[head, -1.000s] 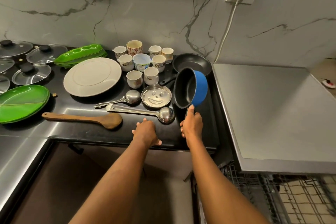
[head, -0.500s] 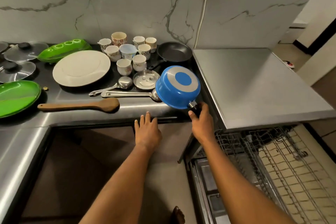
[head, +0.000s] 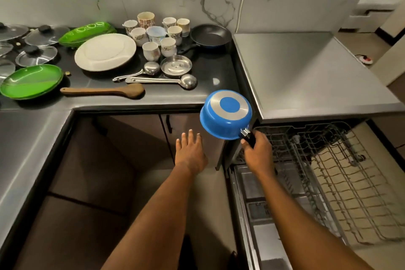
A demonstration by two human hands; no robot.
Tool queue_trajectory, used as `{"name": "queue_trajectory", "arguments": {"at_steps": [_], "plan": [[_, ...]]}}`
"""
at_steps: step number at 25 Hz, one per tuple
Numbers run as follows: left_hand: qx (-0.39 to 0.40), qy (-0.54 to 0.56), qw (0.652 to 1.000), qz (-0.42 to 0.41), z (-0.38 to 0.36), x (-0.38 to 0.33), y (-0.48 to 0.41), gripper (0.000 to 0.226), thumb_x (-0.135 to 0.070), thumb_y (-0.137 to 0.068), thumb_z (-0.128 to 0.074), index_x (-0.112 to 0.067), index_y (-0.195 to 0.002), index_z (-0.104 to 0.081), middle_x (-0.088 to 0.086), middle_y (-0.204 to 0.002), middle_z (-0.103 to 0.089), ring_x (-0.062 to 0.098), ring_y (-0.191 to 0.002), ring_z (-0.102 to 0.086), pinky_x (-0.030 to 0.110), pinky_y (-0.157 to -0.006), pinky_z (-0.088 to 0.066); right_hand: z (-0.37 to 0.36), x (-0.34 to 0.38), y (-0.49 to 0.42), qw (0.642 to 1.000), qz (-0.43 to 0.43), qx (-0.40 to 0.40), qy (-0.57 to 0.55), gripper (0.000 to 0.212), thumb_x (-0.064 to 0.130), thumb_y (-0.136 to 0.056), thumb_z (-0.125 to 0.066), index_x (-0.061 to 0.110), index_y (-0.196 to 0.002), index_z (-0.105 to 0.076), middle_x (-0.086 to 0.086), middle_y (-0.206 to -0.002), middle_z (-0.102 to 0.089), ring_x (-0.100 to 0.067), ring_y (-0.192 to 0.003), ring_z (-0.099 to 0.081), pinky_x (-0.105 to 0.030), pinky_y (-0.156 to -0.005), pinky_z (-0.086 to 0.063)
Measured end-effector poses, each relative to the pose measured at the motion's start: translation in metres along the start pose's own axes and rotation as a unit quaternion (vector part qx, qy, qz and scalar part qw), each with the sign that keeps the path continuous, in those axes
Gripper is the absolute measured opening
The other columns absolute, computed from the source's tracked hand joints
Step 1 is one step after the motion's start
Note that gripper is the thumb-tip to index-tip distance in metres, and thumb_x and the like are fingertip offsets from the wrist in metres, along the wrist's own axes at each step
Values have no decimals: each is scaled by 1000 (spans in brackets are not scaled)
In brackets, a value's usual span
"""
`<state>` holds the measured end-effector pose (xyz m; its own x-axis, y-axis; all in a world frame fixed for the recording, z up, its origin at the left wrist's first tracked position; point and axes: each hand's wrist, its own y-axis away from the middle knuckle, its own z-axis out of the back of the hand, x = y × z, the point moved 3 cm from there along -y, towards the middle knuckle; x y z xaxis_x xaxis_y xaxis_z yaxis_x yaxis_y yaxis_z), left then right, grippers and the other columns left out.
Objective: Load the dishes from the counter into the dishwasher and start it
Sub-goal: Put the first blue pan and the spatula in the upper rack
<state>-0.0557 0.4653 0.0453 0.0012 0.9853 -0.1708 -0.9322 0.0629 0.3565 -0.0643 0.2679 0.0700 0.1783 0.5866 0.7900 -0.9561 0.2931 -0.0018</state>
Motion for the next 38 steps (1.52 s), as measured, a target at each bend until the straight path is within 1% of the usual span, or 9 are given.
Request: {"name": "queue_trajectory", "arguments": {"at_steps": [4, 8, 14, 19, 23, 26, 33, 35, 38], "plan": [[35, 10, 999, 33, -33, -36, 38, 72, -26, -100, -44, -14, -158, -4, 14, -164, 7, 36, -150, 6, 50, -121, -2, 33, -37, 19, 996, 8, -7, 86, 35, 20, -89, -66, 11, -122, -61, -12, -111, -65, -33, -110, -55, -46, -97, -42], [39, 11, 998, 53, -63, -82, 76, 72, -25, -98, -44, -14, -158, -5, 13, -164, 5, 36, -151, 5, 50, -122, -3, 61, -79, 40, 995, -9, 48, 83, 31, 21, -90, -65, 16, -121, -62, -9, -108, -69, -32, -106, -58, -42, -87, -48], [40, -7, 999, 31, -85, -147, 120, 74, -26, -99, -45, -14, -158, -2, 13, -164, 6, 35, -151, 5, 51, -122, -3, 101, -125, 76, 990, -49, 44, 124, 23, 19, -91, -64, 16, -114, -63, -6, -103, -69, -27, -99, -62, -39, -81, -51], [40, -15, 999, 4, -108, -197, 146, 79, -28, -97, -51, -16, -158, -1, 12, -164, 7, 35, -151, 6, 52, -122, -2, 144, -168, 104, 988, -95, 28, 122, 18, 19, -88, -66, 8, -102, -62, -12, -100, -68, -34, -95, -63, -39, -76, -51], [46, 2, 999, -6, -121, -234, 155, 79, -29, -97, -50, -16, -158, -2, 12, -164, 7, 34, -151, 7, 52, -122, -1, 186, -206, 117, 985, -110, 34, 128, 17, 20, -87, -66, 10, -101, -65, -8, -92, -69, -26, -82, -62, -33, -68, -49], [52, 7, 998, -27, -134, -270, 150, 78, -27, -98, -49, -17, -158, -1, 12, -164, 8, 33, -151, 8, 51, -121, 0, 218, -234, 120, 983, -118, 36, 136, 12, 19, -89, -65, 12, -98, -65, -6, -88, -67, -22, -79, -60, -26, -65, -38], [109, -24, 993, -47, -175, -370, 92, 81, -24, -96, -48, -15, -157, 4, 11, -164, 13, 32, -151, 11, 51, -121, 2, 264, -319, 63, 974, -146, 23, 173, 14, 18, -89, -65, 9, -99, -67, -11, -91, -69, -31, -85, -63, -26, -66, -35], [124, -33, 991, -36, -187, -393, 65, 81, -22, -97, -47, -15, -157, 7, 10, -163, 17, 31, -150, 15, 50, -121, 3, 265, -347, 31, 976, -144, 25, 163, 12, 17, -89, -65, 10, -98, -67, -9, -89, -69, -27, -80, -62, -26, -65, -37], [141, -43, 988, -41, -209, -419, 18, 77, -23, -99, -42, -15, -157, 8, 12, -162, 19, 30, -149, 17, 50, -122, 4, 260, -387, -11, 977, -141, 12, 158, 12, 16, -88, -65, 10, -98, -65, -8, -89, -69, -26, -82, -64, -32, -68, -49]]}}
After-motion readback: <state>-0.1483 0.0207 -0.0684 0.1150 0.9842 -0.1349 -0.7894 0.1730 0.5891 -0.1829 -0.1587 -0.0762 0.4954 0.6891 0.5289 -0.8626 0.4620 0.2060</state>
